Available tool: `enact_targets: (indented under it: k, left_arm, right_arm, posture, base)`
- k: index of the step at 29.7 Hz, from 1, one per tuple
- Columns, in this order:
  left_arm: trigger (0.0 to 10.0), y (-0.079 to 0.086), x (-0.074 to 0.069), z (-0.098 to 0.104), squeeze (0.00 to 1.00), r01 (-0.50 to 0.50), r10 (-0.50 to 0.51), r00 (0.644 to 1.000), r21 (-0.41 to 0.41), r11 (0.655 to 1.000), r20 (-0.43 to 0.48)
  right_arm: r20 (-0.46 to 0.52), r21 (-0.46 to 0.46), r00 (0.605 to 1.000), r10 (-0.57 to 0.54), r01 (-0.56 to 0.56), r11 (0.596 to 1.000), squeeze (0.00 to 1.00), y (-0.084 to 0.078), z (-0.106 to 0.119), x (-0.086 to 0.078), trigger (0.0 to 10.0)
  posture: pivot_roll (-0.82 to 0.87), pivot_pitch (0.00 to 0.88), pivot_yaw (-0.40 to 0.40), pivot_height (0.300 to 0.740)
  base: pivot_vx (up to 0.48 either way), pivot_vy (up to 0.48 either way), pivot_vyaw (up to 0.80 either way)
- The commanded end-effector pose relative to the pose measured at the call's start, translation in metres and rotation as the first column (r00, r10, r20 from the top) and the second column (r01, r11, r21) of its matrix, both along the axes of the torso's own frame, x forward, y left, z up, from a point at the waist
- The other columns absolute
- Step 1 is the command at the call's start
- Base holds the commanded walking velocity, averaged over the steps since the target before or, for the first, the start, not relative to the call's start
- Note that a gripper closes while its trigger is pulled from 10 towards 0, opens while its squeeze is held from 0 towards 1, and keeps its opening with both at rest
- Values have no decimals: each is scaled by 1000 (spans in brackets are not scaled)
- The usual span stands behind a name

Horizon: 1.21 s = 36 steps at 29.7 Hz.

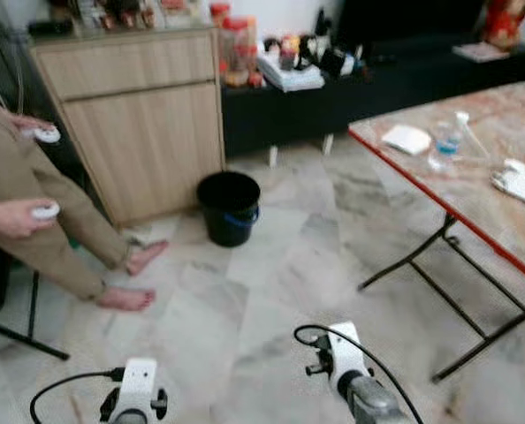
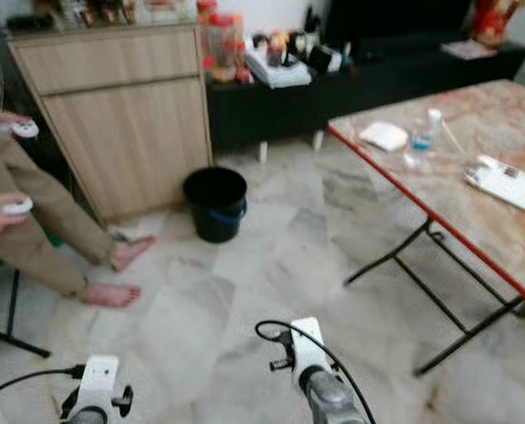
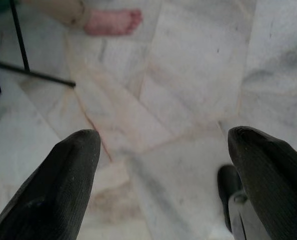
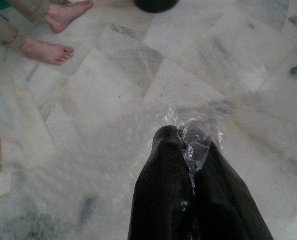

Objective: Picking trash to rubbish bin

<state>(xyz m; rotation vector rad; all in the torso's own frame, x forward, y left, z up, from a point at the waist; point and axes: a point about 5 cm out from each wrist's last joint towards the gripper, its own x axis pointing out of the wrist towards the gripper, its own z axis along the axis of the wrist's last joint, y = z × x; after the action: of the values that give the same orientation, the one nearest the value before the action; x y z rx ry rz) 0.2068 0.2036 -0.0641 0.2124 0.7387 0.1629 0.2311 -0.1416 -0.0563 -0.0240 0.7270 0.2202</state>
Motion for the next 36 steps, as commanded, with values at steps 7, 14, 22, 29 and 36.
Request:
enact_targets:
  k: [7,14,22,29,36]
  left_arm:
    - [10000,-6,3,1,0,4,-3,1000,-19,1000,10]
    - [10000,-4,3,1,0,-10,10,1000,-23,1000,6]
    - [10000,-3,4,1,0,-23,23,1000,-33,999,9]
    - [10000,-4,3,0,0,-21,21,1000,-40,999,4]
    - [10000,-4,2,0,0,-47,48,999,-56,997,9]
  right_arm:
    - [-19,-11,999,-39,38,999,0,-13,-4,-6,10000]
    - [-31,16,997,-72,72,997,0,-14,-5,-8,10000]
    - [-43,4,997,-67,67,998,0,-15,-7,-11,10000]
    - [-51,4,996,-76,77,997,0,-16,-8,-13,10000]
    - [-63,12,995,-84,85,996,0,-18,-9,-14,10000]
  posture:
    - [46,60,-35,740]
    - [44,59,-28,740]
    - [47,68,-25,740]
    - [47,71,-24,740]
    - [50,88,-33,740]
  base:
    - [343,0,735]
    - [348,0,162]
    - [346,0,0]
    - [348,0,0]
    - [461,0,-114]
